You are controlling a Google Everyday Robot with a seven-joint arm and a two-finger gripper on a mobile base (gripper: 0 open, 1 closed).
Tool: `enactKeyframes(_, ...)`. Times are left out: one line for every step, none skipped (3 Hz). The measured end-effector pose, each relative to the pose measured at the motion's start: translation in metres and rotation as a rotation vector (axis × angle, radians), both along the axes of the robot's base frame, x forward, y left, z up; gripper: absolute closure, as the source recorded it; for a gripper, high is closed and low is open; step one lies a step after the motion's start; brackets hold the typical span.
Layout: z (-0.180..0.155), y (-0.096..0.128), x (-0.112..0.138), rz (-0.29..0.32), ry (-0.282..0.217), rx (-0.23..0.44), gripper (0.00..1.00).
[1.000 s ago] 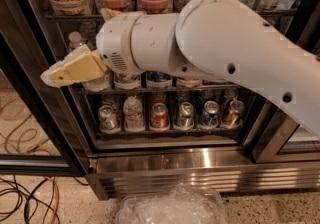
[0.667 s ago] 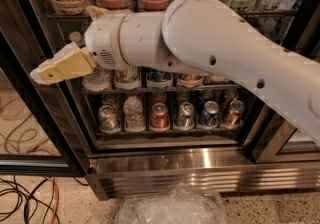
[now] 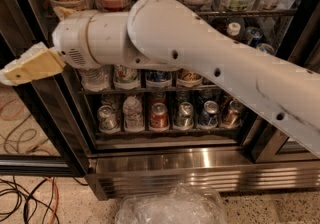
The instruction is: Pick orange can from top shelf of fridge
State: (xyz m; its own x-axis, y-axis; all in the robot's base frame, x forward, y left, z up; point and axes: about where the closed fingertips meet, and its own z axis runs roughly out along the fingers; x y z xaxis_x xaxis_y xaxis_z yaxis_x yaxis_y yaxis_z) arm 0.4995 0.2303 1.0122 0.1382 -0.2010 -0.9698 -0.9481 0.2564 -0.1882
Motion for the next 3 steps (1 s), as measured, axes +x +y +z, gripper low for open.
enactKeyframes(0.007, 0.023, -0.015, -0.016, 0.005, 0.024, 0.00)
enactKeyframes(0.016, 0.036, -0.030, -0.090, -0.006, 0.051, 0.00)
enactKeyframes(0.028, 0.045, -0.048, -0.174, -0.028, 0.085, 0.00)
